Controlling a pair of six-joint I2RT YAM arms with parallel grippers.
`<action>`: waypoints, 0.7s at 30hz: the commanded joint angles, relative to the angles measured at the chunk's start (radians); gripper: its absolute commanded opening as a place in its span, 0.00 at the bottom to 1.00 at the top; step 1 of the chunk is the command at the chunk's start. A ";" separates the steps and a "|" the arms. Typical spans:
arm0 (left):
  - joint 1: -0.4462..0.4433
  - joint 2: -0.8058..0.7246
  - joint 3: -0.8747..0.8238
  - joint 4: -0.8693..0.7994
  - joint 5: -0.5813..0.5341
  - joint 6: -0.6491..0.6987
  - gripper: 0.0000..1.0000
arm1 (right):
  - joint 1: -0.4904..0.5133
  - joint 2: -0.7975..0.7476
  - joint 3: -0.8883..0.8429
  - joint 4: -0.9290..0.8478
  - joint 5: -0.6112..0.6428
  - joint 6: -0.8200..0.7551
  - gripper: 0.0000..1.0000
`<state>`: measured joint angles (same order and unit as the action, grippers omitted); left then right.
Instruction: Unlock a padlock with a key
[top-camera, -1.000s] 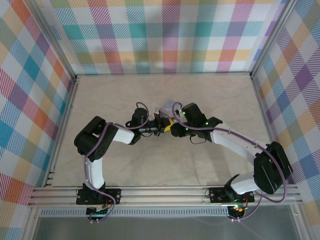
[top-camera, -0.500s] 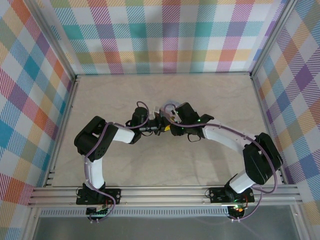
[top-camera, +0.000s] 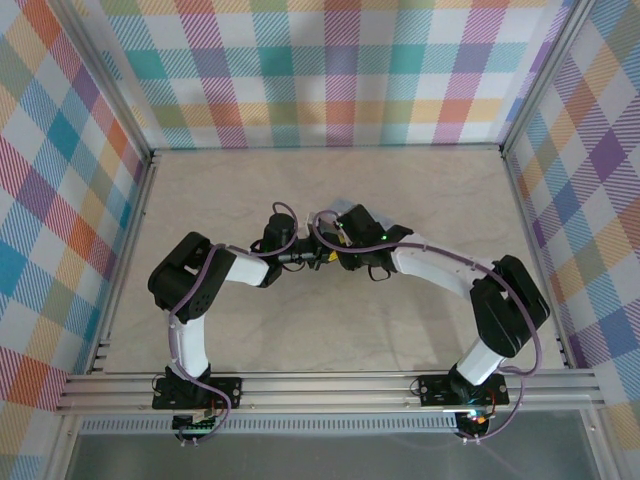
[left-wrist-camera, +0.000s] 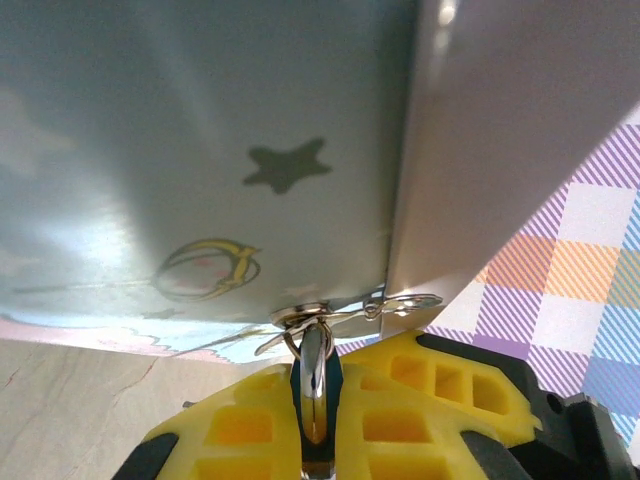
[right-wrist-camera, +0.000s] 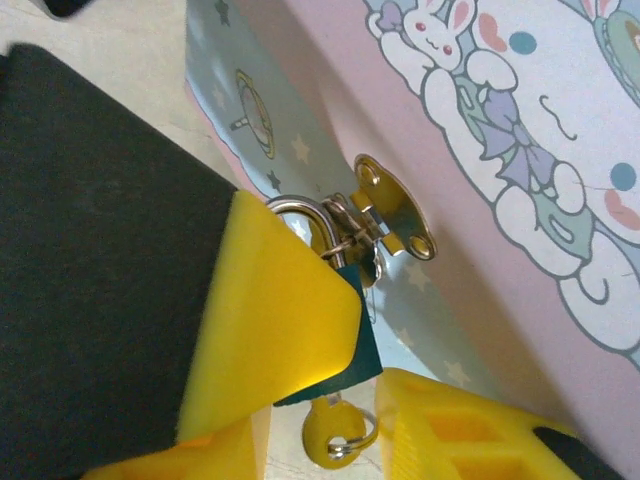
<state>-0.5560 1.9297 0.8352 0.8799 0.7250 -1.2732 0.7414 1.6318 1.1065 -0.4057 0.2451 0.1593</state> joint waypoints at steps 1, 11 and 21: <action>-0.002 -0.025 0.033 0.027 0.037 -0.013 0.00 | 0.010 0.020 0.024 -0.021 0.042 -0.025 0.30; -0.002 -0.020 0.022 0.035 0.036 -0.015 0.00 | 0.012 0.019 0.021 -0.014 0.008 -0.032 0.00; -0.002 -0.022 -0.015 -0.111 0.009 0.071 0.13 | 0.012 0.029 -0.087 0.109 -0.061 0.039 0.00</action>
<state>-0.5560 1.9297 0.8310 0.7845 0.7284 -1.2400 0.7570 1.6428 1.0584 -0.3698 0.2165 0.1078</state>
